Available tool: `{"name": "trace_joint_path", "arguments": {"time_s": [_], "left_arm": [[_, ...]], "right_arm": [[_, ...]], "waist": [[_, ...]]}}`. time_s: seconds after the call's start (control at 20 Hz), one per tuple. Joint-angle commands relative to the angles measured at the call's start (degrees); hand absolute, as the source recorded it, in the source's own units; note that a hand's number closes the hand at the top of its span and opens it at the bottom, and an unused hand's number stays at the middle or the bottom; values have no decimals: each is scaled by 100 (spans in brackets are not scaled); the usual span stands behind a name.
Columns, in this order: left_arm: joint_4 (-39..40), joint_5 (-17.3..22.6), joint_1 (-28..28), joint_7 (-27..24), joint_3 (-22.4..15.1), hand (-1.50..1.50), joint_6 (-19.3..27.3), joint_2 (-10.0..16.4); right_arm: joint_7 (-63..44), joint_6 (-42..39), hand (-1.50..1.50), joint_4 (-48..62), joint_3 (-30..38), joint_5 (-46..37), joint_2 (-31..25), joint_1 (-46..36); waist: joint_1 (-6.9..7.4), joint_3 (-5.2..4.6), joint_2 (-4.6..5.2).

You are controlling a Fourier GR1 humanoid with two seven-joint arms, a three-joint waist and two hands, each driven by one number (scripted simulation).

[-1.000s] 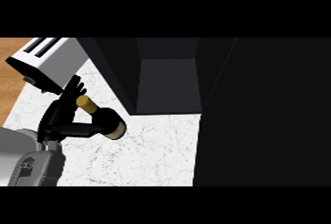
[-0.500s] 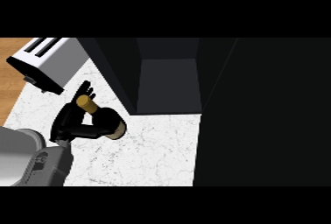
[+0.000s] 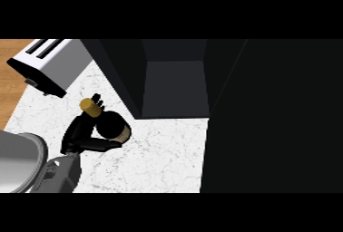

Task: Pick up the wine, place it into the cabinet and close the cabinet

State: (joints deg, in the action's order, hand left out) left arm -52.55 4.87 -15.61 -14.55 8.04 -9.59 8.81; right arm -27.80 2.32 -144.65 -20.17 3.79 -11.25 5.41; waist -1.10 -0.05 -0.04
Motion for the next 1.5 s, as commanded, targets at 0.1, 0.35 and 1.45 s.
{"name": "trace_joint_path", "arguments": {"time_s": [0.1,0.35,1.45], "left_arm": [[472,92,25,-498,104,-150,90,-337],[1151,415,-447,-589,484,-150,-99,-233],[2066,804,-1016,-1169,666,150,-313,-705]], "right_arm": [[-572,18,-150,-1541,6,414,-170,509],[-884,357,-150,-1399,-437,-137,50,50],[-225,-53,-150,-1413,-148,315,-205,786]], "waist": [[-31,2,-11],[-49,-12,1],[-36,2,-4]]}}
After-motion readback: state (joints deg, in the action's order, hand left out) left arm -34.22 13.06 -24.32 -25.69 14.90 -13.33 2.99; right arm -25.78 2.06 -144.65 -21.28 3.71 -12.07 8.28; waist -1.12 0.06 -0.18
